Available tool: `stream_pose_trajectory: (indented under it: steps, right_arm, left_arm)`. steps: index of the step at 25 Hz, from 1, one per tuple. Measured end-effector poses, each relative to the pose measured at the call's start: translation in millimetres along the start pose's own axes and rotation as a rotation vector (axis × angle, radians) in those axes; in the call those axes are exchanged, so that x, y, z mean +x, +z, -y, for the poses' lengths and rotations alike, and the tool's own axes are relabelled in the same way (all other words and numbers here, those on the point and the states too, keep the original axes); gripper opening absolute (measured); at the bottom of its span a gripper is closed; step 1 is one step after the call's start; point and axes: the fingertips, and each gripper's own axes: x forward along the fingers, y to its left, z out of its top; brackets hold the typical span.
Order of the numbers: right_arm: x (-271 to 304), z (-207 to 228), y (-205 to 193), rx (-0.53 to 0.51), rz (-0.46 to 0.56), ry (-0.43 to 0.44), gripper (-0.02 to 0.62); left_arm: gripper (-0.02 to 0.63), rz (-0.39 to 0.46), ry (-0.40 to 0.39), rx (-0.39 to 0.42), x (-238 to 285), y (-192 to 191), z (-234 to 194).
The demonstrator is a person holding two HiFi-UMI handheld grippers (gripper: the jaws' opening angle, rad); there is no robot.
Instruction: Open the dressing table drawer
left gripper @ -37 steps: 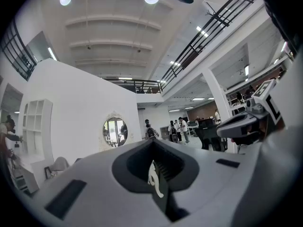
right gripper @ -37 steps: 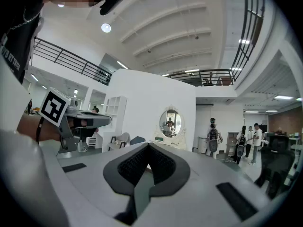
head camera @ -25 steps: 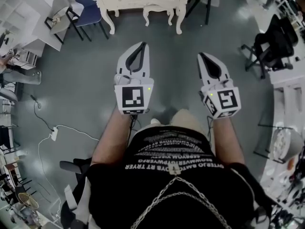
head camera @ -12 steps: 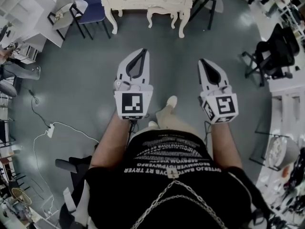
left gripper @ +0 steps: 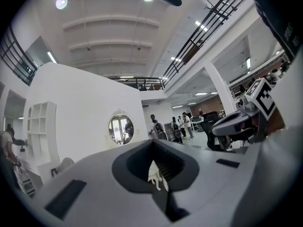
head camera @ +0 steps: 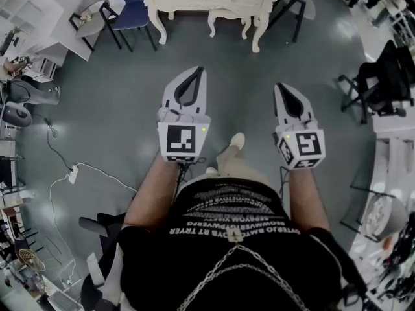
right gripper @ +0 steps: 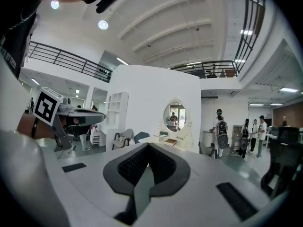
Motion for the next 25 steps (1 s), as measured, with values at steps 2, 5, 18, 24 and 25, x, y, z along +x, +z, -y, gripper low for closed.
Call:
stream_pose_trajectory:
  steps: [2,5,18,24,25]
  right_arm:
    - [13.2,7.7,-0.8,0.005,-0.001,0.004,0.002]
    - [32.3,21.9,-1.0,0.017,0.0,0.006,0.002]
    - [95.6,85.6,-9.5,0.039,-0.03,-0.015,0.002]
    - [117.1,110.1,-15.6,0.037,-0.051,-0.016,0.002]
    - [119.9,114.2,-15.9,0.037,-0.05,-0.017,0.002]
  left_arm:
    - [0.003,-0.013,-0.004,-0.005,16.2,-4.9,-3.9]
    - [0.003,-0.025,-0.009,-0.001,41.1,-8.9,-10.4]
    - [0.005,-0.019,-0.051,-0.021,145.3,-14.7,-18.0]
    - [0.003,-0.052,-0.075,-0.015,181.2,-27.6,-16.0]
    - [0.004,-0.052,-0.076,-0.013,186.6,-28.0,-15.9]
